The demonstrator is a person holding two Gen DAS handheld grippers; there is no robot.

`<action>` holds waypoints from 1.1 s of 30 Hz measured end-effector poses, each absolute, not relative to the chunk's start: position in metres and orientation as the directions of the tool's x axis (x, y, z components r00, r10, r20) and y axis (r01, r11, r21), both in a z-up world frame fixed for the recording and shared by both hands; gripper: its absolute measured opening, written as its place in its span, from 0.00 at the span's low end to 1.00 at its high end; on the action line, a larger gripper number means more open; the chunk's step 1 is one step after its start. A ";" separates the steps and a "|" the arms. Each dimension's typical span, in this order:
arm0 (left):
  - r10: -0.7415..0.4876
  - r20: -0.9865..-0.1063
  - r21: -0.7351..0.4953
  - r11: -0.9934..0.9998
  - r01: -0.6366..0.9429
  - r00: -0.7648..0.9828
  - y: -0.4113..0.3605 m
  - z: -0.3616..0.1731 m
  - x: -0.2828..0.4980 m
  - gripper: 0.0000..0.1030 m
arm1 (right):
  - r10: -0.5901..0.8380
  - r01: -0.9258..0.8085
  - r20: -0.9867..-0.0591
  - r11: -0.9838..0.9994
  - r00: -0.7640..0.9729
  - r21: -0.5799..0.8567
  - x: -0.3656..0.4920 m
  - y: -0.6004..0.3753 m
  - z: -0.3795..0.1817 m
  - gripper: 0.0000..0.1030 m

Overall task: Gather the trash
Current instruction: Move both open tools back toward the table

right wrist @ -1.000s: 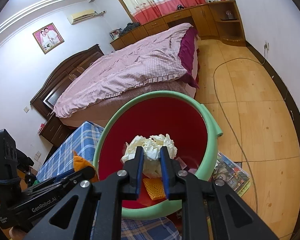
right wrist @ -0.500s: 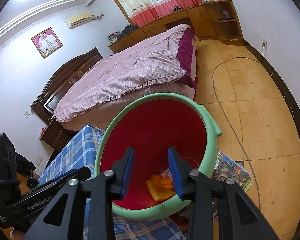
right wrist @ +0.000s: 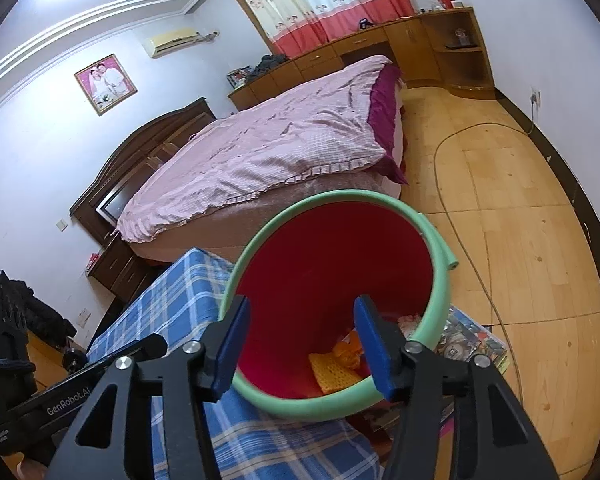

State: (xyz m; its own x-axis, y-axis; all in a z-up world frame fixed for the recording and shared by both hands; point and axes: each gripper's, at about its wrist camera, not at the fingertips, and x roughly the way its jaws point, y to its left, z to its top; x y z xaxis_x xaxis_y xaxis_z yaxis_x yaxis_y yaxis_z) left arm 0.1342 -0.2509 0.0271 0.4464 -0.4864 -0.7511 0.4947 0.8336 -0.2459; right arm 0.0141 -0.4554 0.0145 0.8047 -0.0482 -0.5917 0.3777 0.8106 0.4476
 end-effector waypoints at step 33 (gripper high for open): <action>-0.220 -0.795 -0.179 0.975 0.128 0.566 -0.048 0.013 0.115 0.51 | 0.112 0.208 -0.643 0.892 0.757 0.401 0.020 -0.344 0.014 0.80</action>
State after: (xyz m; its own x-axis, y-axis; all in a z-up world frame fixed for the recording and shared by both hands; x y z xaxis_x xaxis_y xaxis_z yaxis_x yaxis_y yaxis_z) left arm 0.1149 -0.0482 0.0129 0.5658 -0.2202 -0.7946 0.1278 0.9754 -0.1794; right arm 0.0195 -0.3442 0.0142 0.7573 0.1123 -0.6434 0.2083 0.8921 0.4009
